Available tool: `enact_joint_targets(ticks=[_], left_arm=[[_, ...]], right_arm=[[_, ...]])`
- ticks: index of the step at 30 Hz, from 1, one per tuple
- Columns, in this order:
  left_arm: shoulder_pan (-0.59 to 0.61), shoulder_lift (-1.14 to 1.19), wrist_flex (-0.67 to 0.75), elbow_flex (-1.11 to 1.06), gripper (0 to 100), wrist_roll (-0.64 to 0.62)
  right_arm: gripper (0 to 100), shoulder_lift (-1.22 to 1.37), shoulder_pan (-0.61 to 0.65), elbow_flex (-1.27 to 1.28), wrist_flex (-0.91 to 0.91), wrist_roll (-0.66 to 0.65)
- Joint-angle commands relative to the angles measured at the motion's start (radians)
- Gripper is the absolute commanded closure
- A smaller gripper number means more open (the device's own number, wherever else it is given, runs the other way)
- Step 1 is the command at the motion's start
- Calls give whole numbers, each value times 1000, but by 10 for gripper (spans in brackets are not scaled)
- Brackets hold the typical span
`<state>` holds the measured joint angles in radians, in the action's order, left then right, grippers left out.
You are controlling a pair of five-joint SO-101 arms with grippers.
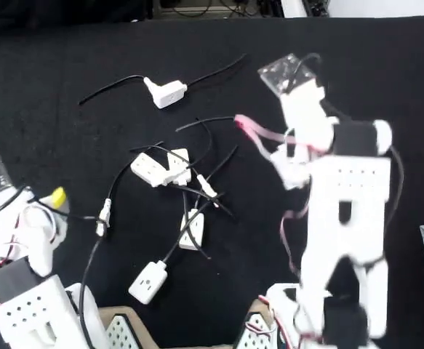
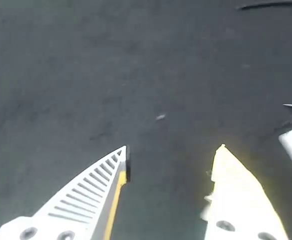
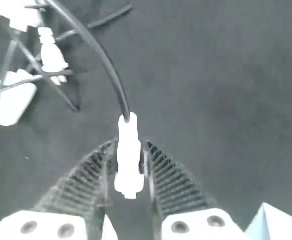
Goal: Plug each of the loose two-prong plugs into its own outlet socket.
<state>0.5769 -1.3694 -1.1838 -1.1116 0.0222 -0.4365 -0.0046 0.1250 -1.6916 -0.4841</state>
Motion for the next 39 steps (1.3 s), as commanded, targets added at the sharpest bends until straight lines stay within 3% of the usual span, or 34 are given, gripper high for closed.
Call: enact_joint_targets(ticks=[1,6,12,19,29,33,39], left_arm=[[-154,-9,-38,133,726,-66],[-328,-9,15,165,726,-98],[-498,-8,163,127,727,-103],[-622,-8,376,4,727,-198],[-789,-8,400,-24,727,-192],[-811,-8,393,-39,727,-189],[-851,-8,390,-64,727,-52]], right_arm=[[987,-228,120,50,52,135],[987,-473,207,202,259,290],[987,-728,298,621,635,430],[987,-938,425,1023,994,509],[986,-947,632,1155,1088,508],[985,-892,657,1153,1082,503],[985,-668,658,1093,1086,508]])
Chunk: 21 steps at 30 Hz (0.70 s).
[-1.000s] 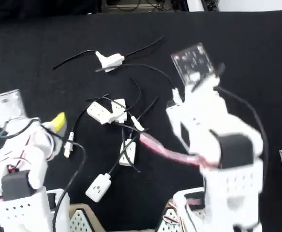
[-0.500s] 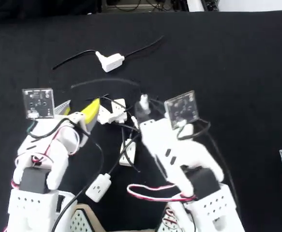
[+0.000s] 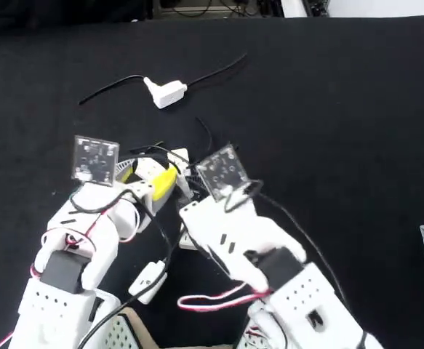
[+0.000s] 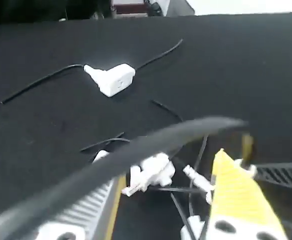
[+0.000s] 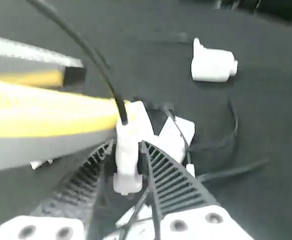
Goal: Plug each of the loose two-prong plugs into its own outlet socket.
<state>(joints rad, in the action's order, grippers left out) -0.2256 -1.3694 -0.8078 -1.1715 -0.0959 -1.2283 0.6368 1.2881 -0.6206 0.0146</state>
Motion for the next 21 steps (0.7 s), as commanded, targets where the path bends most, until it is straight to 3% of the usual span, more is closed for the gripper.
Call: enact_joint_targets(ticks=[1,11,21], left_arm=[[-59,-8,14,-13,727,83],[-91,-8,15,-30,802,279],[-71,-9,20,-35,801,265]], right_arm=[[985,156,17,-88,14,9],[985,232,32,-120,9,6],[986,232,31,-111,9,9]])
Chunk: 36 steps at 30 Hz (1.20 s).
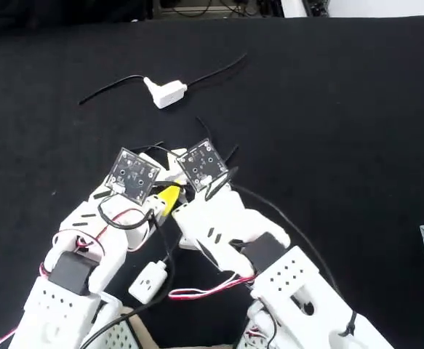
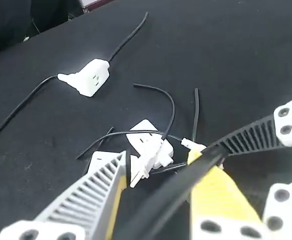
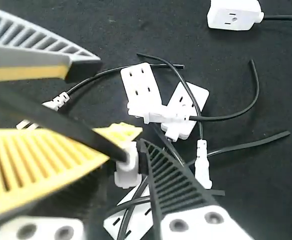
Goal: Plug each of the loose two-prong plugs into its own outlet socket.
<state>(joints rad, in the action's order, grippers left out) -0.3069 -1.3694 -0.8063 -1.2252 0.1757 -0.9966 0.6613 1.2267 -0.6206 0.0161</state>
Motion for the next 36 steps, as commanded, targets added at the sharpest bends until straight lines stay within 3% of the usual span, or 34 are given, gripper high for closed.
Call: enact_joint_targets(ticks=[1,7,15,23,29,33,36], left_arm=[[36,-9,20,24,800,-29],[263,-9,14,70,800,-180],[456,5,-35,90,798,-175],[450,284,-322,357,750,-20],[297,560,-600,527,750,230],[254,671,-631,552,748,239],[266,741,-534,559,702,236]], right_arm=[[986,1,-2,-50,8,8],[986,1,-97,-54,8,8],[986,1,-192,-50,8,8],[986,1,-278,-19,8,9],[986,1,-374,-19,8,9],[986,1,-423,-19,8,9],[986,1,-422,-18,9,9]])
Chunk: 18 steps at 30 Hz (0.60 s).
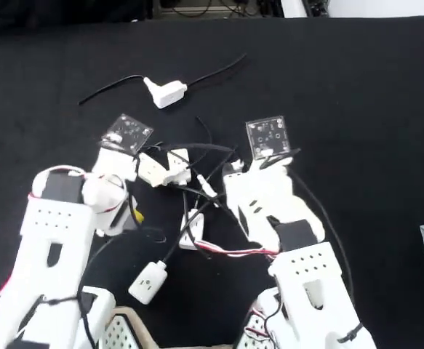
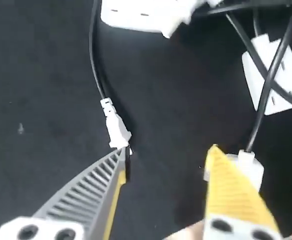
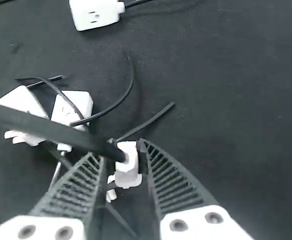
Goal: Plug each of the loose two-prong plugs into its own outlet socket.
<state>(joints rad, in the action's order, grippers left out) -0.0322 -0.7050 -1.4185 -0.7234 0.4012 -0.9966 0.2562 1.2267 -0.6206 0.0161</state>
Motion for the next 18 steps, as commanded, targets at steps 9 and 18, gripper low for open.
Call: enact_joint_targets(ticks=[9,18], left_arm=[[70,347,430,147,676,402],[21,643,548,340,676,571]], right_arm=[[986,1,-17,-13,9,9],[986,1,-17,-12,9,9]])
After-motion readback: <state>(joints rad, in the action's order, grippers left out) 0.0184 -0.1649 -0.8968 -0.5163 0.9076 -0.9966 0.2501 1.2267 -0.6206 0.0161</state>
